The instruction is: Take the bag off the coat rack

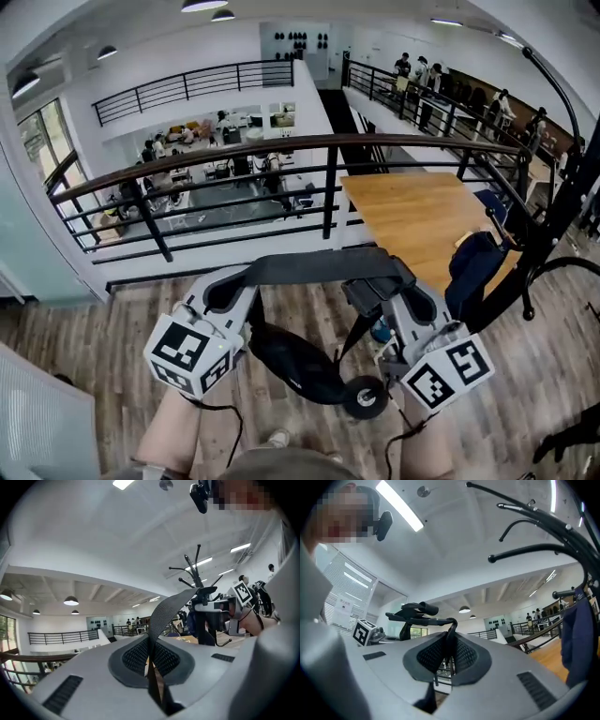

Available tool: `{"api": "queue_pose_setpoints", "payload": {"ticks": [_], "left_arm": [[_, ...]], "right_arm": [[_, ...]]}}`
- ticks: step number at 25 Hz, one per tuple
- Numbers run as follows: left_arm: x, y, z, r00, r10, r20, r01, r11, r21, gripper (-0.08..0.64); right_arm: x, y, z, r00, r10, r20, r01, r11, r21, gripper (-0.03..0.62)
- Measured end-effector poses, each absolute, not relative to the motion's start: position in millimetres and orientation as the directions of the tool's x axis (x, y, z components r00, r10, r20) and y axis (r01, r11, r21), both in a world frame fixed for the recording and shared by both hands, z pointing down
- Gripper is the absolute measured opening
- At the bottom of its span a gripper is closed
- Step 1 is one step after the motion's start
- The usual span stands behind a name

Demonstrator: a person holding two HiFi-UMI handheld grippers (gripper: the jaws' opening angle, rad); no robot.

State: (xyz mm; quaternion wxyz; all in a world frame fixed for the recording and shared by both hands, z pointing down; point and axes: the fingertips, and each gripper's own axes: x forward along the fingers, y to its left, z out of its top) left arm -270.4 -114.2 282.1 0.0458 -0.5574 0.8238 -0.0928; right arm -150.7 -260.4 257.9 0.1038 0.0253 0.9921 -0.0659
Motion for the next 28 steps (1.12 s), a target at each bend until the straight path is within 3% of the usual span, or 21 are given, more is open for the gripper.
{"api": "queue_pose_setpoints", "payload": {"ticks": [10, 28], "left_arm": [[-310.5, -23.6, 344.3, -0.525, -0.841, 0.127, -0.848, 0.506, -0.158, 0.015], [-310.1, 38.9, 491.7, -0.576, -0.751, 0.322, -0.810, 0.579, -0.098, 0.015]], "right_arm": [[-218.3, -202.2, 323.2, -0.982, 0.149, -0.117, 0.171, 0.962, -0.211, 0.044], [-250.2, -149.2, 472.9, -0.960, 0.252, 0.121, 0.219, 0.948, -0.232, 0.044]]}}
